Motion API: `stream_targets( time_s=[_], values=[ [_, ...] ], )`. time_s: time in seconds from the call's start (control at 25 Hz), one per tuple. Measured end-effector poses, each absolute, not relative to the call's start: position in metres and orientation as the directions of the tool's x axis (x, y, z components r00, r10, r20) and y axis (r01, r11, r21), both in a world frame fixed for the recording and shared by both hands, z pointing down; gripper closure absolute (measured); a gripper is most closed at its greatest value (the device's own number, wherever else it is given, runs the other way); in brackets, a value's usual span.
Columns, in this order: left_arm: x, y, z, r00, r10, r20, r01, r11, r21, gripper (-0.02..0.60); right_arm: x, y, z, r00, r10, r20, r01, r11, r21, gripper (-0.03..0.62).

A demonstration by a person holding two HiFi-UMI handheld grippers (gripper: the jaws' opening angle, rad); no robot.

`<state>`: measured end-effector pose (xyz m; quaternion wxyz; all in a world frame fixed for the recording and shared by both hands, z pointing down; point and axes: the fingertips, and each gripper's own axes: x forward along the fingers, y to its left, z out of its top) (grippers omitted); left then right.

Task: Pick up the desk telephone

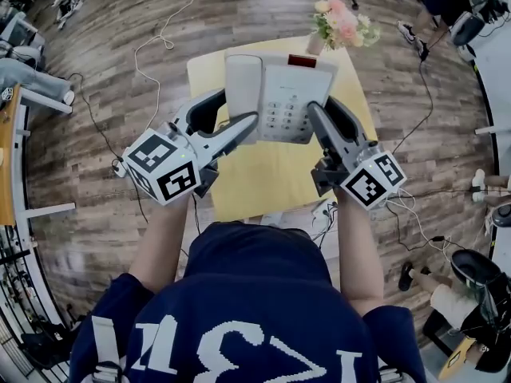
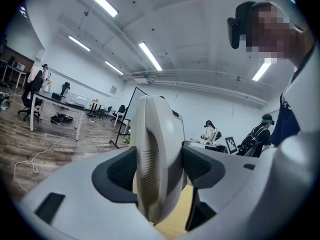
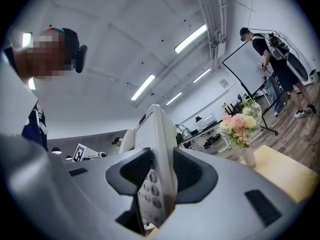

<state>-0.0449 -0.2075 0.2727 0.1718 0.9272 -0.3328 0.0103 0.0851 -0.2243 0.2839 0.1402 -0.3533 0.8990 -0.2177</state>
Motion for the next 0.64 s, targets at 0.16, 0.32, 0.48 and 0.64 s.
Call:
stream_targets(
  time_s=[0.16, 0.32, 0.48, 0.64],
  values=[
    [-0.0440, -0.2059, 0.2687, 0.776, -0.618, 0.125, -0.623, -0.721, 0.302, 0.288, 0.0861, -0.2231, 0.2809, -0.712, -0.694, -0.107, -0.571, 0.660, -0.488, 0.439],
    [-0.0435, -0.2044, 0.2665, 0.774, -0.621, 0.122, -0.626, -0.722, 0.294, 0.288, 0.0864, -0.2219, 0.2791, -0.715, -0.690, -0.109, -0.568, 0.665, -0.484, 0.439],
    [-0.0430, -0.2016, 0.2632, 0.774, -0.623, 0.117, -0.626, -0.723, 0.293, 0.288, 0.0869, -0.2194, 0.2746, -0.715, -0.690, -0.112, -0.570, 0.668, -0.478, 0.439],
    [-0.0437, -0.1974, 0.2611, 0.773, -0.623, 0.116, -0.626, -0.722, 0.295, 0.288, 0.0862, -0.2148, 0.2725, -0.714, -0.692, -0.110, -0.571, 0.666, -0.481, 0.441]
  ],
)
